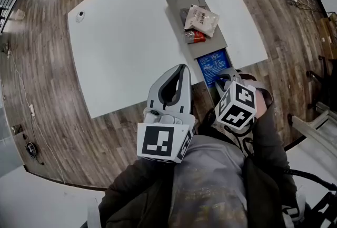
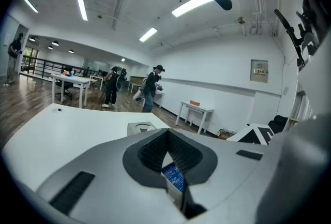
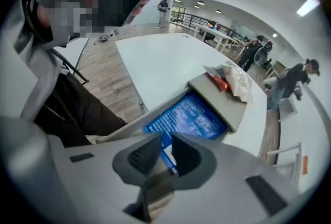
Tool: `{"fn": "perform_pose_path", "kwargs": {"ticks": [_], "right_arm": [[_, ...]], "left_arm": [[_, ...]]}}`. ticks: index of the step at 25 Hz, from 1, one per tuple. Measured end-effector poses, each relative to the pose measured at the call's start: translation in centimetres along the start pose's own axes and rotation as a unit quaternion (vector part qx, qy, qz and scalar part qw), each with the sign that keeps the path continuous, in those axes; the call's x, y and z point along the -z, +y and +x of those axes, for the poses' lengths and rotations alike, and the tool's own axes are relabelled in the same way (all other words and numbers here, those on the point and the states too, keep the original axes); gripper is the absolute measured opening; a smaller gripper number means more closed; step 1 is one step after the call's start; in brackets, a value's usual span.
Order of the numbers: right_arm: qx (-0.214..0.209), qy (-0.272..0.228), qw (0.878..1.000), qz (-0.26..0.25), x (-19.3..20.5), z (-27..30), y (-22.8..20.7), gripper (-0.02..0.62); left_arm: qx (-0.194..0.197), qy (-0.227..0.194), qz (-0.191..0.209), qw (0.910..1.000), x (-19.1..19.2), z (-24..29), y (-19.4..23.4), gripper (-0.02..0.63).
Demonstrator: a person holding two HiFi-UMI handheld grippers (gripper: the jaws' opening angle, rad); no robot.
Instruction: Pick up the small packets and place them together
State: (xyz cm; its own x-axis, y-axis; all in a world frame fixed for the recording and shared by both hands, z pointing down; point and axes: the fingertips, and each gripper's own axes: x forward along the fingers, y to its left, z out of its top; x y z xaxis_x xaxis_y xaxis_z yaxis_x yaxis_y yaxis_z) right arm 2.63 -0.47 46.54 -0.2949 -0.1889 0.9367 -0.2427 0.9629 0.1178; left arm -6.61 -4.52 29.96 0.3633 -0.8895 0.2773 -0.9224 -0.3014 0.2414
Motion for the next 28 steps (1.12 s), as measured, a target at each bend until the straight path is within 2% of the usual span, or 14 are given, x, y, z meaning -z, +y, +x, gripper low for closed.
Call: {"fn": "perform_pose_path", "kwargs": {"ticks": [2, 4, 6, 9, 12, 19, 23, 24, 26, 28], "right_arm": [[-0.020, 0.003, 1.000, -0.009, 0.4, 0.4, 1.2, 0.166], [-0.038, 0.012, 0.999, -0.025, 0.6, 1.0, 2.0, 0.260], [-0.040, 0.025, 0.998, -0.042, 0.7, 1.6, 1.9, 0.322], [-0.026, 0.033, 0.998, -0.045, 0.2, 2.3, 0.7, 0.336], [-0.015, 0.042, 0.998, -0.047, -0.4, 3.0, -0.3, 0.334], [-0.034, 0.045, 0.998, -0.034, -0.9, 3.4, -1.1, 0.321], [-0.032, 0.032, 0.999, -0.021, -1.0, 3.1, -1.2, 0.240], [-0.027, 0.026, 0.999, -0.013, -1.1, 3.0, -1.4, 0.197], [-0.012, 0.012, 1.000, 0.007, -1.3, 2.8, -2.0, 0.033], [-0.002, 0.001, 1.000, 0.022, -1.3, 2.7, -2.4, 0.012]], "left_arm": [[0.004, 0.001, 0.000, 1.0000, 0.2, -0.1, -0.5, 0.003], [0.003, 0.003, -0.001, 1.0000, 0.4, -0.1, -0.5, 0.003], [0.000, 0.003, -0.002, 1.0000, 0.4, -0.1, -0.2, 0.003], [-0.008, 0.002, -0.004, 1.0000, 0.3, 0.0, 0.7, 0.003], [-0.018, 0.002, -0.008, 0.9998, 0.1, -0.1, 1.8, 0.003], [-0.033, 0.010, -0.023, 0.9991, 0.5, 0.6, 4.1, 0.003], [-0.030, 0.015, -0.024, 0.9991, 0.7, 1.1, 4.0, 0.003], [-0.028, 0.017, -0.024, 0.9992, 0.8, 1.2, 3.9, 0.003], [-0.025, 0.018, -0.021, 0.9993, 0.9, 1.2, 3.5, 0.003], [-0.022, 0.017, -0.018, 0.9994, 0.9, 1.2, 3.2, 0.003]]}}
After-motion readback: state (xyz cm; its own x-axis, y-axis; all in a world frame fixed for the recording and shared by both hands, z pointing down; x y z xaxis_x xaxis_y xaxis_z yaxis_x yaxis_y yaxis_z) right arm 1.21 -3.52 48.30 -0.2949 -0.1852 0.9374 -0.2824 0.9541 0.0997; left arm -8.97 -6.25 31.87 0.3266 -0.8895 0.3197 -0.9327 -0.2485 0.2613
